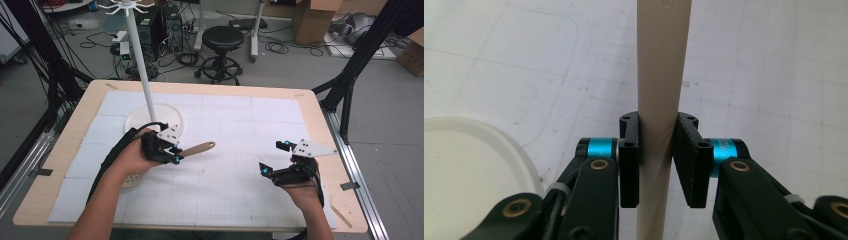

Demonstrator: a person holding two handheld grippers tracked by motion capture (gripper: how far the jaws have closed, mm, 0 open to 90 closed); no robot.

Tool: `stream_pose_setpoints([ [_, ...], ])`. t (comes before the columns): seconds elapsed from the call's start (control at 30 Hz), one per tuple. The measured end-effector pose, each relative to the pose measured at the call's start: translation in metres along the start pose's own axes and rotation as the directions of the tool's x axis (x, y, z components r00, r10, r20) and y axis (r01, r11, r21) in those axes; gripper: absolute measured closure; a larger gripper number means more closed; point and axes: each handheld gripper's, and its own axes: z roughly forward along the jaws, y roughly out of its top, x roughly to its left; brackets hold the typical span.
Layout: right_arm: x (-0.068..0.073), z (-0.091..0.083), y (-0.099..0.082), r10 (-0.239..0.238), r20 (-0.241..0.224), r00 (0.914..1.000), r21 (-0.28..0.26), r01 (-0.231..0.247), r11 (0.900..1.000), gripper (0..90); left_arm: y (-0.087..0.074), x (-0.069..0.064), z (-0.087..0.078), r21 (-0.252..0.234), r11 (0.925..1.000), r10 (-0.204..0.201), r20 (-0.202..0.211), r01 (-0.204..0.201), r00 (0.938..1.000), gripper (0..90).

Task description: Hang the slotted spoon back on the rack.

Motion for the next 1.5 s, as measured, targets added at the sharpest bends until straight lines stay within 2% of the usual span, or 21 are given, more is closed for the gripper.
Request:
stream_pose_setpoints([
  [0.13,0.0,0.0,0.0,0.001,-0.001,1.0,-0.001,-0.001,1.0,0.5,-0.002,0.003,-0.015,-0.047,0.9985,-0.029,-0.015,0.028,0.9995,74.0],
  [0.3,-0.001,0.0,-0.001,0.004,-0.001,1.0,-0.001,-0.004,1.0,0.5,-0.002,0.005,-0.023,-0.062,0.9967,-0.055,-0.036,0.052,0.9979,74.0],
  [0.33,-0.001,0.0,-0.001,0.004,-0.001,1.0,-0.002,-0.004,1.0,0.5,-0.002,0.005,-0.026,-0.07,0.9953,-0.071,-0.043,0.068,0.9966,74.0],
  [0.7,-0.002,-0.001,-0.001,0.0,0.002,1.0,-0.005,0.0,1.0,0.5,0.012,0.007,-0.058,-0.142,0.9866,-0.087,-0.039,0.081,0.9954,74.1],
  [0.8,-0.002,-0.002,-0.001,0.006,0.003,1.0,-0.005,-0.006,1.0,0.5,0.011,0.008,-0.07,-0.202,0.9746,-0.104,-0.027,0.097,0.9942,74.1],
  [0.93,-0.003,-0.001,-0.002,0.005,0.001,1.0,-0.005,-0.005,1.0,0.5,0.01,0.01,-0.08,-0.237,0.9647,-0.124,-0.028,0.114,0.9918,74.1],
  [1.07,-0.002,-0.001,-0.002,0.007,-0.002,1.0,-0.003,-0.007,1.0,0.5,0.011,0.012,-0.087,-0.245,0.9625,-0.129,-0.039,0.116,0.9909,74.1],
  [1.17,-0.002,-0.002,-0.002,0.009,-0.002,1.0,-0.004,-0.009,1.0,0.5,0.014,0.012,-0.098,-0.276,0.9541,-0.135,-0.046,0.117,0.9898,74.1],
  [1.23,-0.003,-0.002,-0.002,0.004,0.0,1.0,-0.005,-0.004,1.0,0.5,0.015,0.013,-0.106,-0.29,0.9481,-0.159,-0.074,0.131,0.9846,74.0],
  [1.27,-0.003,-0.002,-0.002,0.006,-0.002,1.0,-0.003,-0.006,1.0,0.5,0.016,0.014,-0.111,-0.292,0.948,-0.161,-0.094,0.128,0.9824,74.0],
  [1.3,-0.002,-0.001,-0.002,0.007,-0.002,1.0,-0.004,-0.007,1.0,0.5,0.016,0.015,-0.115,-0.303,0.9444,-0.168,-0.111,0.128,0.9795,74.0],
  [1.33,-0.002,-0.001,-0.002,0.007,-0.002,1.0,-0.004,-0.007,1.0,0.5,0.016,0.015,-0.115,-0.303,0.9444,-0.168,-0.111,0.128,0.9795,74.0],
  [1.4,-0.003,-0.002,-0.002,0.007,-0.003,1.0,-0.006,-0.007,1.0,0.5,0.016,0.019,-0.125,-0.323,0.936,-0.192,-0.139,0.139,0.9715,74.0],
  [1.47,-0.003,-0.003,-0.002,0.01,-0.001,0.9999,-0.01,-0.01,0.9999,0.5,0.016,0.024,-0.137,-0.349,0.9226,-0.227,-0.145,0.165,0.9629,74.0],
  [1.5,-0.003,-0.003,-0.002,0.01,-0.001,0.9999,-0.01,-0.01,0.9999,0.5,0.016,0.024,-0.137,-0.349,0.9226,-0.227,-0.145,0.165,0.9629,74.0],
])
